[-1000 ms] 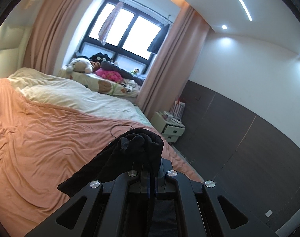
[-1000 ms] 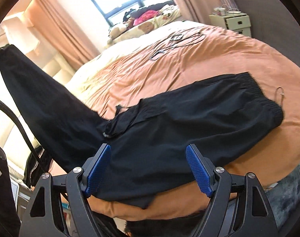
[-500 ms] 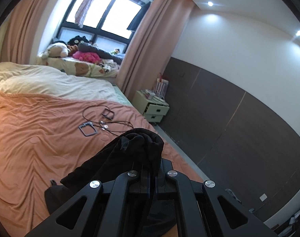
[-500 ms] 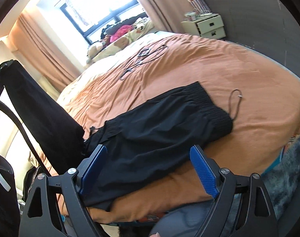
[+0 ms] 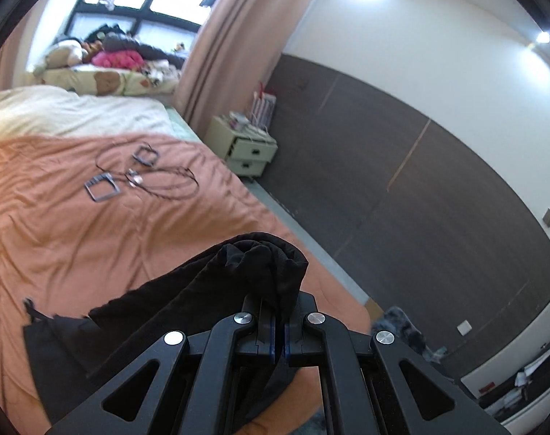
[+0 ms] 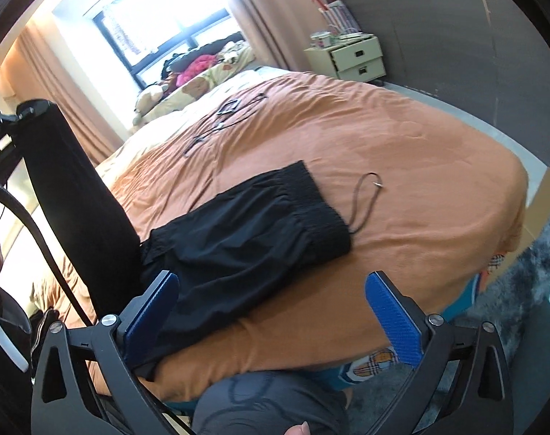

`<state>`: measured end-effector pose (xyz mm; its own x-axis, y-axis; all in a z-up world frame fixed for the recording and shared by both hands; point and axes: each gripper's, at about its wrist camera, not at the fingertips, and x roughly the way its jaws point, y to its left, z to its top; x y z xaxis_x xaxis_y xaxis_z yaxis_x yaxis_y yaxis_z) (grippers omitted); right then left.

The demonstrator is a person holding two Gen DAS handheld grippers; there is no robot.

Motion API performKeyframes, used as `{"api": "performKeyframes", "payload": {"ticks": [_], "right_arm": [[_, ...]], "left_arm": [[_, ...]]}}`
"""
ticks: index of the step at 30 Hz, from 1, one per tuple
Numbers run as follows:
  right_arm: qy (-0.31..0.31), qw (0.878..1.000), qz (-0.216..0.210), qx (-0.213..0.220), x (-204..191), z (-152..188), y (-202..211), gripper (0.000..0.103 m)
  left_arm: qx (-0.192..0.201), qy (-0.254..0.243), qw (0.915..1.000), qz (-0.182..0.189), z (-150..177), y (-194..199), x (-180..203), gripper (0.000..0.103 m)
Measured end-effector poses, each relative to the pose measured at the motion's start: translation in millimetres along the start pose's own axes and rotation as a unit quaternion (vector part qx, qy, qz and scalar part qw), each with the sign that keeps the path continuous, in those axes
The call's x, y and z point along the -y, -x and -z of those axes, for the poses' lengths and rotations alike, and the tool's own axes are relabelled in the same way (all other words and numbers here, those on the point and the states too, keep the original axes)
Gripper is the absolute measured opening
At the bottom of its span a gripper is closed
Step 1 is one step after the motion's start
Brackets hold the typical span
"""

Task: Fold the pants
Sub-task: 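Lower the held pants end with the left gripper and open it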

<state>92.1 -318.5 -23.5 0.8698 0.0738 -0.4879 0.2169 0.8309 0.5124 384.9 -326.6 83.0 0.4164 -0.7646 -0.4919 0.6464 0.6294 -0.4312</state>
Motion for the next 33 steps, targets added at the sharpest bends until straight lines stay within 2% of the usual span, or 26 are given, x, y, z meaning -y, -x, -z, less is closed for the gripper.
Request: {"api": "performKeyframes", "payload": {"ticks": [4, 10, 18, 20, 22, 24, 29, 33], "right_arm": [[-0.011, 1.000, 0.002, 0.000, 6, 0, 4, 0.103], [-0.020, 1.000, -0.017, -0.005, 11, 2, 6, 0.103], [-0.032, 0.999, -0.013, -0.012, 23, 5, 7, 0.103], [-0.032, 0.999, -0.011, -0.016, 24, 5, 6, 0.103], [-0.029, 0.999, -0.011, -0.016, 23, 5, 6, 0.103], [-0.027, 0.999, -0.012, -0.018, 21, 5, 6, 0.103], [-0.022, 0.999, -0.022, -0.022, 15, 3, 2, 0.103], [-0.010, 0.999, -0.031, -0.025, 6, 3, -4, 0.103]], "left_arm": [[-0.023, -0.001, 0.9997, 0.013, 13, -28, 7, 0.002], [-0.058, 0.011, 0.9977, 0.033, 32, -62, 15, 0.002], [-0.108, 0.017, 0.9927, 0.050, 55, -98, 24, 0.005], [-0.138, 0.014, 0.9896, 0.037, 63, -107, 23, 0.016], [-0.159, 0.019, 0.9864, 0.039, 70, -109, 17, 0.052], [-0.155, 0.023, 0.9869, 0.037, 75, -102, 9, 0.062], [-0.145, 0.032, 0.9883, 0.033, 84, -72, -16, 0.067], [-0.135, 0.037, 0.9902, 0.000, 89, -46, -44, 0.069]]}}
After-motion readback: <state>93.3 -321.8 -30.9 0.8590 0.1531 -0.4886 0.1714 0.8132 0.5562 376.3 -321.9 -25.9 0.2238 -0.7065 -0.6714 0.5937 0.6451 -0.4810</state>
